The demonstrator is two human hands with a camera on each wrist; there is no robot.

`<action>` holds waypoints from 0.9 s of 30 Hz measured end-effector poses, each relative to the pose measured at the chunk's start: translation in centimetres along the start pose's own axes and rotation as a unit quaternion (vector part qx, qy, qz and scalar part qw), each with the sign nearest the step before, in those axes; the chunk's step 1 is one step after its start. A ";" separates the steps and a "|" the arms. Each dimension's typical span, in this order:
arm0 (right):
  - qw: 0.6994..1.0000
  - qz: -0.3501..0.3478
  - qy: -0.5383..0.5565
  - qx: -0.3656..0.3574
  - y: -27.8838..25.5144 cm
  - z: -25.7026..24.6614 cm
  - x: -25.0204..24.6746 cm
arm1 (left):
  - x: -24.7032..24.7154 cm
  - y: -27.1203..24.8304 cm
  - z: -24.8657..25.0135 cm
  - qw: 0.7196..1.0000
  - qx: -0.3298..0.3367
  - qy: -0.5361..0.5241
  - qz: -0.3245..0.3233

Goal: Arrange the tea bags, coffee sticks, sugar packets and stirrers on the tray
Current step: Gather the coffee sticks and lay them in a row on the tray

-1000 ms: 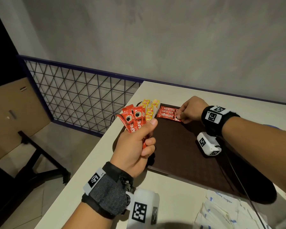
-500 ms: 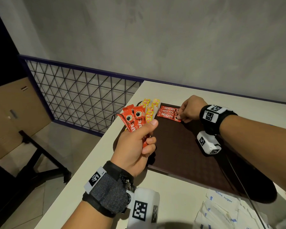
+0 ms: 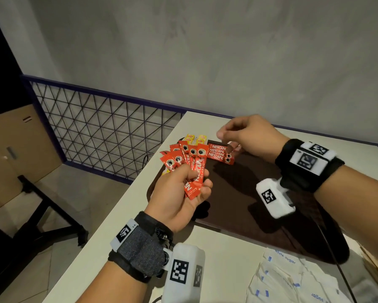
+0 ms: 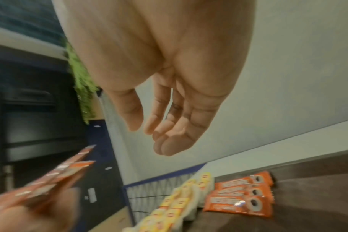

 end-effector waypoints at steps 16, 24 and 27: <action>0.996 -0.054 0.062 -0.019 -9.4 -0.6 1.9 | 0.6 -0.1 1.9 0.993 0.101 0.068 -0.006; 0.996 -0.032 0.077 0.035 -7.6 2.3 0.9 | -0.9 0.2 2.0 0.995 0.089 0.034 0.033; 0.996 0.001 0.039 0.078 -5.3 4.7 -0.9 | -1.1 0.3 1.2 0.998 0.041 0.012 0.037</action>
Point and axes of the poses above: each hand's wrist, its own y-axis towards the middle knuckle, its own x-axis out of the palm, z = x × y, the point moved 10 cm from there along y, towards the middle knuckle, and after that the axes turned 12 degrees about -z, right-handed, at the moved point
